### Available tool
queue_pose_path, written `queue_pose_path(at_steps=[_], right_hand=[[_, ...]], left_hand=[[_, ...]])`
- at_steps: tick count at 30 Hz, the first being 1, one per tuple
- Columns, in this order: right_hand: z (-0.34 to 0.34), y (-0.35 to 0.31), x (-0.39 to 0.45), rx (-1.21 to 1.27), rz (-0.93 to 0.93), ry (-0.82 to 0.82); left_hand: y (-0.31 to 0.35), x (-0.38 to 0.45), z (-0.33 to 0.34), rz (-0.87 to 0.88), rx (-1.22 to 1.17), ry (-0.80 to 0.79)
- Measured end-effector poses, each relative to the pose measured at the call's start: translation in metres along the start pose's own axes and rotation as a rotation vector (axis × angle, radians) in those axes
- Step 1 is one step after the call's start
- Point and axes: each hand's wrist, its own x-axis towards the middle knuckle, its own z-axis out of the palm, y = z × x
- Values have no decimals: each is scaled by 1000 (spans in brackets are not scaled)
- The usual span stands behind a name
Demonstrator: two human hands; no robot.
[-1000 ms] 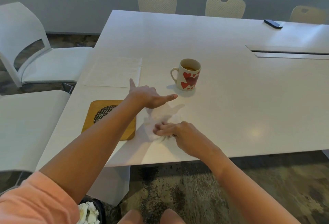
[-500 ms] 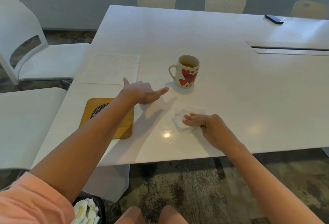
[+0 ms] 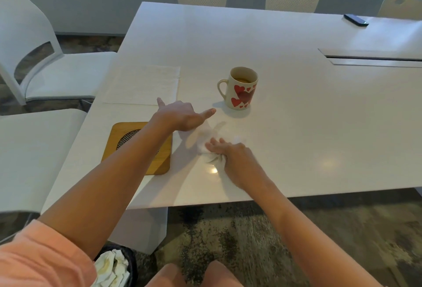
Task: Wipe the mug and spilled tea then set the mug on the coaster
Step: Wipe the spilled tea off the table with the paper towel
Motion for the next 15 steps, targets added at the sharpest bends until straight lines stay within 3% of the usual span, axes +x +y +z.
queue_pose_path(at_steps=[4,7,12,15], right_hand=[[5,-22,-24,-30,-73,-163],[4,-19,-39,-24,-89,-192],[-3,0,-53,-47,-150,-167],[-14,17,-49,-77,-95,-87]], left_hand=[[0,0,1,-7,8,-10],[-4,2,3,-8,-7,-22],[-11,5,3,-6,-42,-37],[-15,7,5,-23,-68,-35]])
